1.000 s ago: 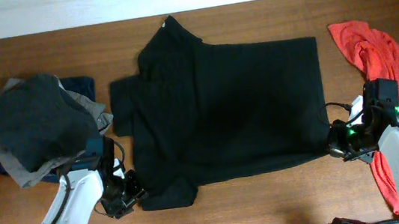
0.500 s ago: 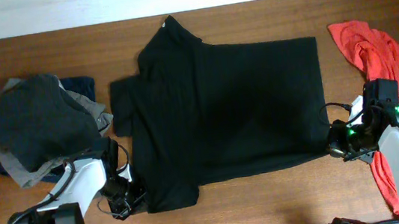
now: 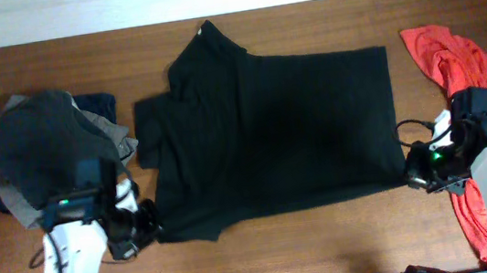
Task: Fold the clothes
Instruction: 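Lift the bottom hem with both grippers and fold it up toward the collar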
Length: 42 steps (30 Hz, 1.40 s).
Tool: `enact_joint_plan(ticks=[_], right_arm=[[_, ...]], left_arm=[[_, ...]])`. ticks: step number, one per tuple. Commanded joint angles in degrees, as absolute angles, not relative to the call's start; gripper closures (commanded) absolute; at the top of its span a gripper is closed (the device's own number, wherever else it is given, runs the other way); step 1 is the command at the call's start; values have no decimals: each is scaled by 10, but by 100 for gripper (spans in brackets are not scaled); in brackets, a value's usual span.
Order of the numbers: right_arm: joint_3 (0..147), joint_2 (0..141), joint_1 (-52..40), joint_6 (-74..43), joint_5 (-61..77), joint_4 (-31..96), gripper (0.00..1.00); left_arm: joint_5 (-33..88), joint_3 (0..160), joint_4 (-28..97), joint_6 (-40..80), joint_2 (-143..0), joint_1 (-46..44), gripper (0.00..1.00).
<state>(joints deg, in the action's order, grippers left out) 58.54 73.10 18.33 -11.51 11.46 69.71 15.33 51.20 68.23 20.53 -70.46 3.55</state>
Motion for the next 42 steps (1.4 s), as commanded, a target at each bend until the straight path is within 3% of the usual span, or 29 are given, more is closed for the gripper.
enact_joint_plan(ticks=[1, 9, 31, 37, 39, 40, 41, 42], right_arm=[[608, 721, 180, -109, 105, 685, 95], [608, 733, 180, -95, 149, 621, 95], [608, 867, 180, -99, 159, 342, 94], [607, 900, 180, -99, 160, 293, 94], [607, 908, 180, -99, 160, 279, 86], [607, 911, 180, -98, 160, 273, 76], [607, 911, 180, -94, 160, 271, 72], [607, 911, 180, -88, 159, 271, 69]], left_arm=[[122, 556, 672, 196, -696, 51, 99], [126, 561, 585, 196, -723, 50, 99], [223, 561, 166, 106, -891, 22, 99], [221, 561, 119, 106, -920, 22, 100], [221, 561, 111, 105, -928, 22, 99], [221, 561, 108, 106, -930, 22, 95], [220, 561, 106, 105, -931, 22, 79], [218, 561, 104, 105, -931, 22, 55]])
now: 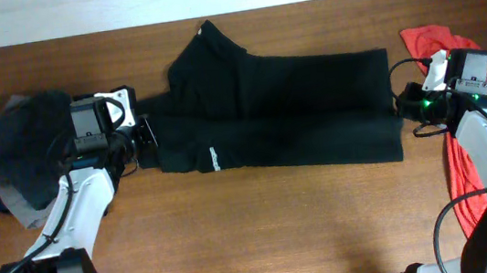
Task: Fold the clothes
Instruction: 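Lift the bottom hem with both grippers and fold it up toward the collar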
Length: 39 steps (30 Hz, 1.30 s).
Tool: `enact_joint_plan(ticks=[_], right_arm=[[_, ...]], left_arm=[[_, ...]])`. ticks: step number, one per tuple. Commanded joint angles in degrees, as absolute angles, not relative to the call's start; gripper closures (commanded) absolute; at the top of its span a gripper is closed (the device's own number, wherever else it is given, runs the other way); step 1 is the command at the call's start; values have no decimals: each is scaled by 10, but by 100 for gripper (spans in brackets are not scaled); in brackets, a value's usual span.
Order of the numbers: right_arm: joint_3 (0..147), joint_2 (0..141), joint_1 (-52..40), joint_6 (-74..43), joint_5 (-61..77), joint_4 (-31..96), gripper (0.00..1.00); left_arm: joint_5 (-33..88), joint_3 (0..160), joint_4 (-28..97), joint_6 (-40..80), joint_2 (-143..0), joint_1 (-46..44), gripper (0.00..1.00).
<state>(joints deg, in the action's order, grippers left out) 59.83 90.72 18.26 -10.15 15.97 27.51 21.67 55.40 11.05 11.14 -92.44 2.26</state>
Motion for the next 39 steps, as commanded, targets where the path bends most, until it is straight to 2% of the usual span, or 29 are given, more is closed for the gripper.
enact_joint_plan(ticks=[1, 2, 3, 14, 20, 30, 33, 35, 38, 39], right_arm=[[607, 910, 182, -87, 159, 272, 65], [607, 908, 185, -88, 159, 275, 60], [607, 905, 188, -88, 159, 279, 57], [605, 877, 203, -90, 174, 459, 47], [580, 889, 203, -129, 120, 470, 47], [541, 941, 203, -94, 131, 400, 46], [524, 961, 203, -92, 173, 373, 47], [510, 976, 203, -92, 204, 338, 48], [502, 988, 203, -93, 224, 315, 63], [502, 989, 203, -93, 225, 311, 64]], left_arm=[[211, 562, 106, 105, -931, 24, 43], [205, 565, 112, 105, -930, 27, 27], [201, 569, 121, 105, -929, 31, 23], [214, 586, 332, 91, -930, 49, 22], [178, 556, 312, 44, -955, 10, 26], [164, 552, 237, 42, -1009, -8, 47], [156, 552, 240, 42, -1009, -8, 64], [152, 552, 241, 42, -1009, -8, 72], [152, 552, 241, 42, -1009, -8, 81], [152, 552, 241, 42, -1009, -8, 83]])
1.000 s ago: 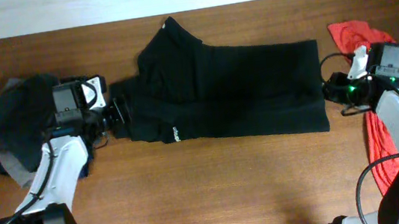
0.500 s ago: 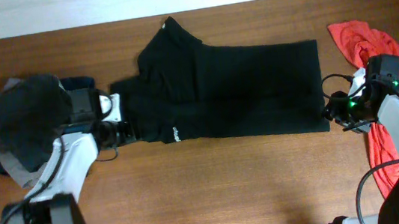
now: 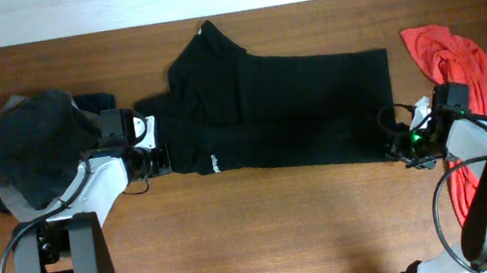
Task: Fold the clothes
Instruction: 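Lift the bottom hem with both grippers and fold it up toward the collar, then release the hem and move the left gripper to the shirt's top-left corner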
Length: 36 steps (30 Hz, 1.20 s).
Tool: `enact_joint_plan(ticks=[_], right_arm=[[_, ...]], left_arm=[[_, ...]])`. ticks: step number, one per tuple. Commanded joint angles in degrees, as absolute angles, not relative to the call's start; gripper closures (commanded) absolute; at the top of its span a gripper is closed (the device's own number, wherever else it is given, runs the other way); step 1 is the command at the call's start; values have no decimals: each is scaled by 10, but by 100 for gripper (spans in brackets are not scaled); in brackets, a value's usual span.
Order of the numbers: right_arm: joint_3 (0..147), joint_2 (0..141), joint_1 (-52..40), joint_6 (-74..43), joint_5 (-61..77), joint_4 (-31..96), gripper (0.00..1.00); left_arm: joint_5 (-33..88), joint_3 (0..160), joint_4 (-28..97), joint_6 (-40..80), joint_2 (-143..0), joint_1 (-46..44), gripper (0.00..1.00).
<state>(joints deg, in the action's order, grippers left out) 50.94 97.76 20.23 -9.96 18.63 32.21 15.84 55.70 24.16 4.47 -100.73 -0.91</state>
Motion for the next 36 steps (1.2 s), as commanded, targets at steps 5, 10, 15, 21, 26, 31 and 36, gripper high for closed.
enact_joint_plan(ticks=[5, 10, 15, 21, 26, 31, 36], right_arm=[[503, 989, 203, -102, 212, 287, 90], [503, 978, 203, -160, 100, 347, 96], [507, 941, 204, -192, -54, 425, 96], [507, 890, 204, -222, -137, 464, 96], [507, 881, 204, -230, -137, 481, 96], [512, 881, 204, -230, -113, 498, 46], [554, 881, 204, -234, -109, 544, 37]], left_arm=[[152, 552, 241, 42, -1009, -8, 92], [152, 552, 260, 42, -1009, -5, 93], [154, 557, 323, 43, -1009, -2, 99], [156, 570, 432, 52, -1009, -2, 99], [156, 570, 483, 68, -1008, -2, 99], [239, 599, 508, 58, -997, -2, 44], [222, 714, 625, 25, -969, -2, 30]])
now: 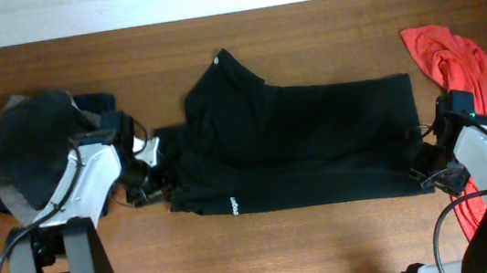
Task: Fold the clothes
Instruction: 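Release the hem and move the left gripper to the shirt's top-left corner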
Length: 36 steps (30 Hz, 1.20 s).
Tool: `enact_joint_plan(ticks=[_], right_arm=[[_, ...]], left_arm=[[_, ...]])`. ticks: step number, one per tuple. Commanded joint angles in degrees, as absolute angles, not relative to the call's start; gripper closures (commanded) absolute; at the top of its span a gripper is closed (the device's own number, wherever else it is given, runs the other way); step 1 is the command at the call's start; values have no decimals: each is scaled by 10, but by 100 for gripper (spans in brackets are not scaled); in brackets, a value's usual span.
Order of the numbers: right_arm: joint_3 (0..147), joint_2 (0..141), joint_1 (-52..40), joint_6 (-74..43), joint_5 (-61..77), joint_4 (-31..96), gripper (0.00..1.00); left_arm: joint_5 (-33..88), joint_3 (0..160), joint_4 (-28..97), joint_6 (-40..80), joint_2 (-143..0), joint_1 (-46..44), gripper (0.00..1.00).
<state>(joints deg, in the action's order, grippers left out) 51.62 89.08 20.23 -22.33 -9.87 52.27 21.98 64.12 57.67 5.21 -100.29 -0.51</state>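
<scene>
A black garment [300, 148] lies across the middle of the table, folded to a long band, with a collar point sticking out at the back and a small white mark near its front edge. My left gripper [154, 189] is at the garment's front left corner, where the cloth is bunched, and looks shut on it. At the front right corner my right gripper [421, 173] also looks shut on the cloth. The fingertips of both are partly hidden by the dark fabric.
A heap of grey and dark clothes [29, 152] lies at the left end of the wooden table [284, 251]. A red garment [455, 57] lies at the right end, partly beneath my right arm. A pale wall runs along the back edge.
The black garment has shifted to the right and toward the front edge, and its left end is now bunched. Both grippers sit lower in view, still at its front corners.
First the black garment lay spread wide with both grippers at its front corners. Then its front half lay folded over the back half, grippers at the far edge. Then the grippers were at the band's front corners, and now the band lies nearer the front.
</scene>
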Motion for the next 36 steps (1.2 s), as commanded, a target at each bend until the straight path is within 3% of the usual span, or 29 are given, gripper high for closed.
enact_joint_plan(ticks=[1, 7, 11, 17, 20, 28, 36], right_arm=[[565, 880, 204, -235, -107, 554, 36], [624, 863, 204, -235, -72, 581, 35], [666, 848, 204, -231, -27, 580, 30], [696, 847, 203, -77, 140, 515, 28], [696, 849, 203, -77, 149, 488, 24], [696, 850, 203, -77, 159, 477, 24], [696, 850, 203, -77, 159, 481, 24]], left_arm=[[221, 735, 636, 19, -963, -2, 30], [221, 854, 637, -30, -949, -12, 30], [222, 878, 574, -58, -949, -30, 30], [223, 878, 454, -124, -1003, -71, 30], [223, 891, 388, -116, -1067, -79, 30], [243, 1103, 287, -112, -1324, -100, 29], [237, 1193, 161, -97, -1457, -131, 34]])
